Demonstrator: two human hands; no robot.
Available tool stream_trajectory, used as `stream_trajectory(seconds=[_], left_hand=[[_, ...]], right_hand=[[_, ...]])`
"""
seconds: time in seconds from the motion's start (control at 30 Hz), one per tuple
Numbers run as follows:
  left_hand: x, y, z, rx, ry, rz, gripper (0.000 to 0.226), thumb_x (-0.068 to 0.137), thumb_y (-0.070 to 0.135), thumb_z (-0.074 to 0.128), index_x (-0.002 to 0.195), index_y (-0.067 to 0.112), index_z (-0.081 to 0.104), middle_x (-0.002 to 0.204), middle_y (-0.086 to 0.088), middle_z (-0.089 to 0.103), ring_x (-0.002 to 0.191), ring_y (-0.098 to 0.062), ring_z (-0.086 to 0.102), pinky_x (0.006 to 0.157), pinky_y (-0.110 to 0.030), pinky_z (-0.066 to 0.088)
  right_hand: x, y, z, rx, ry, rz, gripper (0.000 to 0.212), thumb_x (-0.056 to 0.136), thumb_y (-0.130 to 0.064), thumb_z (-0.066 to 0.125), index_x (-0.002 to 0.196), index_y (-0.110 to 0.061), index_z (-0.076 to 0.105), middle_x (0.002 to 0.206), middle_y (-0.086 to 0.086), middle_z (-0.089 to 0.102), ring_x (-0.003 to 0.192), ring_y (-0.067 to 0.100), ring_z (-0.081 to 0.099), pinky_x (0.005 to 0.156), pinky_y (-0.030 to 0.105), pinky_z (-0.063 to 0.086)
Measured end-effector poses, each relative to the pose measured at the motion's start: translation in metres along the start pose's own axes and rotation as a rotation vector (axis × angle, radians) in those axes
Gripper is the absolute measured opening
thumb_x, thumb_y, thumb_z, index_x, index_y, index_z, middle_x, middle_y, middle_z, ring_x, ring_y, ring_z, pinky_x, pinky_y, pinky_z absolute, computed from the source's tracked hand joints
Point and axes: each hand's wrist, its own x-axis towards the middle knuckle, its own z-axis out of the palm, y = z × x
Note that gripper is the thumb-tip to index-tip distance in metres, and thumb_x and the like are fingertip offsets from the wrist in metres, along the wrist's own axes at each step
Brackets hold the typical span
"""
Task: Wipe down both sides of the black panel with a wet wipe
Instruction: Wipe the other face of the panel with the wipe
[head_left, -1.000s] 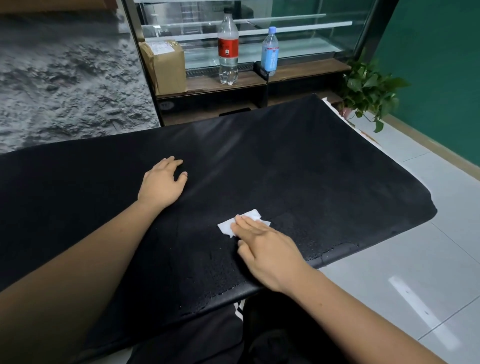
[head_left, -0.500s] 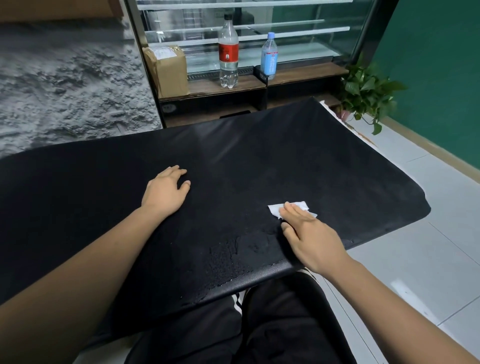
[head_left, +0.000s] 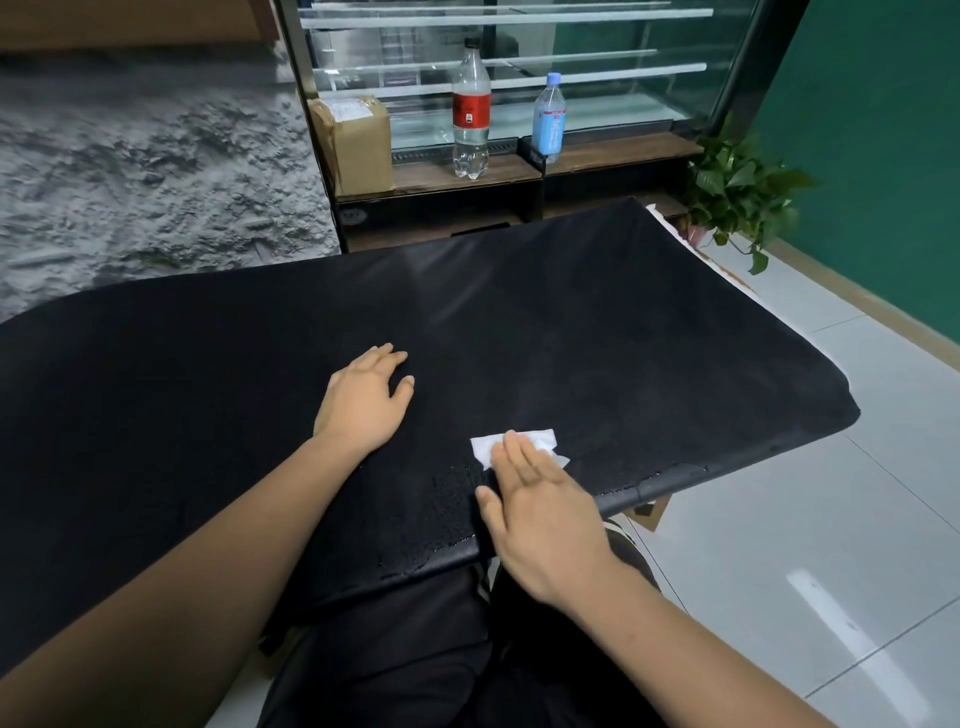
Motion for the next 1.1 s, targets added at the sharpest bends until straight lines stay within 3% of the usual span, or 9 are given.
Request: stream_trajectory(seconds=[0.2, 0.4, 0.53, 0.7, 0.93, 1.1], left_hand=[[-0.003, 0.002, 0.001, 0.023, 0.013, 0.003, 0.051, 0.107, 0.046, 0.046, 0.154, 0.027, 0.051, 0.165, 0.004, 0.042, 0.156, -0.012, 0.029, 0.126, -0.038, 0.025], [-0.003, 0.002, 0.000, 0.016, 0.022, 0.006, 0.050, 0.106, 0.046, 0.046, 0.153, 0.029, 0.051, 0.164, 0.005, 0.042, 0.155, -0.012, 0.031, 0.126, -0.039, 0.027], [-0.005, 0.002, 0.000, 0.009, 0.024, 0.005, 0.050, 0.106, 0.046, 0.046, 0.153, 0.029, 0.051, 0.164, 0.006, 0.043, 0.155, -0.012, 0.031, 0.126, -0.040, 0.027], [-0.005, 0.000, 0.001, 0.002, 0.030, 0.006, 0.050, 0.106, 0.046, 0.047, 0.153, 0.029, 0.052, 0.163, 0.006, 0.043, 0.154, -0.012, 0.032, 0.125, -0.039, 0.027], [-0.004, -0.001, 0.002, -0.004, 0.027, 0.002, 0.050, 0.106, 0.047, 0.046, 0.153, 0.030, 0.052, 0.164, 0.006, 0.043, 0.155, -0.012, 0.031, 0.125, -0.039, 0.027], [-0.004, -0.002, 0.002, 0.000, 0.022, -0.003, 0.051, 0.106, 0.048, 0.045, 0.153, 0.030, 0.051, 0.164, 0.006, 0.042, 0.155, -0.012, 0.030, 0.125, -0.040, 0.026]], right_hand=[[-0.015, -0.048, 0.008, 0.004, -0.030, -0.171, 0.071, 0.110, -0.050, 0.013, 0.167, -0.007, 0.014, 0.175, 0.011, 0.008, 0.162, 0.020, 0.000, 0.131, 0.038, 0.003], [-0.025, -0.077, 0.009, 0.031, -0.012, -0.285, 0.068, 0.111, -0.045, 0.021, 0.166, -0.005, 0.018, 0.174, 0.014, 0.014, 0.162, 0.021, 0.004, 0.131, 0.038, 0.001], [-0.027, -0.076, 0.013, 0.065, 0.003, -0.318, 0.066, 0.111, -0.043, 0.023, 0.166, -0.007, 0.021, 0.174, 0.011, 0.015, 0.162, 0.018, 0.005, 0.131, 0.034, -0.002], [-0.024, -0.043, 0.008, 0.091, 0.009, -0.407, 0.059, 0.111, -0.042, 0.027, 0.164, -0.017, 0.031, 0.173, 0.001, 0.024, 0.160, 0.010, 0.013, 0.131, 0.029, 0.004], [-0.032, 0.013, -0.008, 0.102, 0.022, -0.302, 0.054, 0.112, -0.043, 0.026, 0.162, -0.027, 0.036, 0.171, -0.010, 0.028, 0.158, 0.000, 0.014, 0.128, 0.019, 0.001], [-0.039, 0.054, -0.013, 0.118, 0.018, -0.158, 0.052, 0.112, -0.044, 0.028, 0.163, -0.035, 0.032, 0.171, -0.019, 0.022, 0.157, -0.006, 0.009, 0.129, 0.023, 0.012]])
